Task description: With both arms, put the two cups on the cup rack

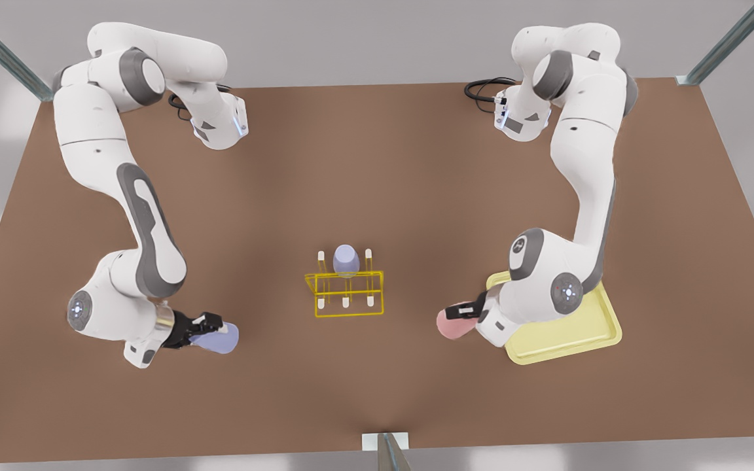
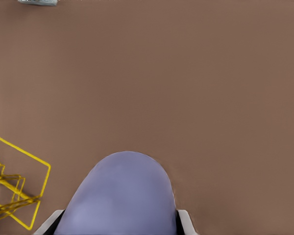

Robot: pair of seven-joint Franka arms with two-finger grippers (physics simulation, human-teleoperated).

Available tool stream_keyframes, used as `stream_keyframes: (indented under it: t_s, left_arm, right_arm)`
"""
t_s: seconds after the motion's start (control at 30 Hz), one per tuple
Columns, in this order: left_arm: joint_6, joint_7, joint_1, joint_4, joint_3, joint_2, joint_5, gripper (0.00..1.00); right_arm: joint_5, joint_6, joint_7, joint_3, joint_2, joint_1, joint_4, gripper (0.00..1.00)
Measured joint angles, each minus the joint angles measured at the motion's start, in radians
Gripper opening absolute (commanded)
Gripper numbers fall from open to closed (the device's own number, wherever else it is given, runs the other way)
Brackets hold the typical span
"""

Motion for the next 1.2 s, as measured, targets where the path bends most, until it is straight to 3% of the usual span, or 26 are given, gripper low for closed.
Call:
stream_keyframes:
  t_s: [0.2,0.5,0.6,0.63,0.8,0.87,1.0,1.03,1.1,1.2]
  left_arm:
    - [0.077,-0.077,-0.102,0.039,-0.028,0.055,-0.023,0.84]
    - [0.164,-0.194,-0.206,0.062,-0.035,0.074,-0.027,0.84]
    - [0.176,-0.225,-0.211,0.065,-0.029,0.085,-0.024,0.87]
    - [0.180,-0.234,-0.214,0.065,-0.024,0.087,-0.023,1.00]
    - [0.180,-0.272,-0.223,0.065,-0.005,0.079,-0.010,1.00]
    - [0.110,-0.284,-0.166,0.065,0.001,0.028,0.044,1.00]
    - [-0.204,-0.257,0.088,0.066,0.004,-0.171,0.197,1.00]
    - [-0.272,-0.241,0.113,0.016,0.012,-0.256,0.241,1.00]
    - [-0.334,-0.190,0.117,-0.300,0.063,-0.518,0.299,1.00]
    - [-0.447,-0.121,0.124,-0.365,0.079,-0.587,0.314,1.00]
  right_arm:
    - [0.087,-0.003,0.058,0.000,0.019,0.148,0.081,0.79]
    - [0.162,-0.025,0.131,0.027,-0.022,0.178,0.069,0.79]
    - [0.168,-0.052,0.147,0.030,-0.059,0.181,0.016,0.79]
    - [0.169,-0.062,0.151,0.031,-0.062,0.185,0.008,0.79]
    - [0.187,-0.095,0.170,0.045,-0.049,0.206,-0.002,0.79]
    - [0.194,-0.100,0.176,0.046,-0.040,0.210,0.000,0.79]
    - [0.201,-0.105,0.186,0.045,-0.028,0.223,0.004,0.79]
    - [0.200,-0.106,0.188,0.045,-0.025,0.229,0.005,0.79]
    - [0.198,-0.107,0.192,0.045,-0.019,0.234,0.008,0.79]
    - [0.193,-0.108,0.197,0.040,-0.011,0.242,0.007,0.79]
